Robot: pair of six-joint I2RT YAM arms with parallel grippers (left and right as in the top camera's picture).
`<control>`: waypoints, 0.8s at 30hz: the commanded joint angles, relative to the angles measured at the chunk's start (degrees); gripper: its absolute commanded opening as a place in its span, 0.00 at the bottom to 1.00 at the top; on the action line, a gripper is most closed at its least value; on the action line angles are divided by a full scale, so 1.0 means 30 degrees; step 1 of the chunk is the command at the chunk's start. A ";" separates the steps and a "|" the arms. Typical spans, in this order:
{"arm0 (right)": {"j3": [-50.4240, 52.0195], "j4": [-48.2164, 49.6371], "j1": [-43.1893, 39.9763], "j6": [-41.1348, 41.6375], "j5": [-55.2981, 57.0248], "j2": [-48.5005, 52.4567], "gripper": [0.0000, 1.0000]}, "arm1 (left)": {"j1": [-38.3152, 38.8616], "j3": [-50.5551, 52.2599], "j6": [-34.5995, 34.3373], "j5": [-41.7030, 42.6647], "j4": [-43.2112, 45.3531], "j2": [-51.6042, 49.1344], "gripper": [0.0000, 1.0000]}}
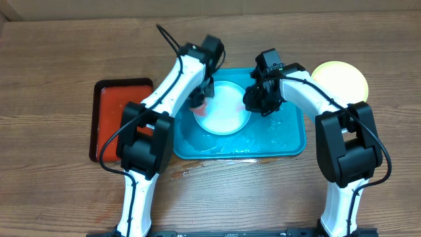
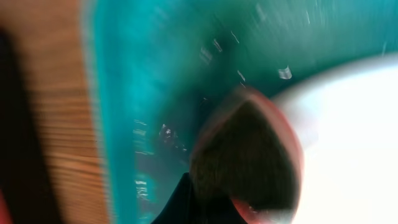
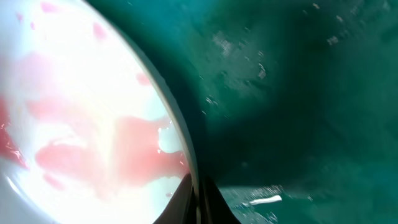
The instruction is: Clean dirty plates on tray and stack at the side
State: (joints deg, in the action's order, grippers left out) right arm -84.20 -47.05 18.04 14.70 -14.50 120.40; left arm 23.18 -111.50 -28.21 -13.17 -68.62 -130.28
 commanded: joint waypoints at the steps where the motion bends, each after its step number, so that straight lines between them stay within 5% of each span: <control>1: -0.0525 -0.0678 -0.0204 -0.1013 0.1464 -0.0124 0.04 | -0.0969 -0.2725 -0.0933 -0.1734 -0.1195 0.0532 0.04; 13: -0.6280 -0.5355 0.2127 -0.2011 0.8816 -0.0131 0.04 | -0.7140 -0.3067 -0.1377 -0.0073 -0.5690 0.2557 0.04; 24: -1.0834 -0.9282 0.4830 -0.2892 1.7631 -0.0124 0.04 | -0.8779 0.3009 -0.1020 -0.0619 -0.1195 0.2543 0.04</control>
State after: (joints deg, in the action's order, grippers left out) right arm -112.33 -73.28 30.22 8.47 25.89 120.49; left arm -1.78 -106.61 -31.40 -14.20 -75.13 -123.79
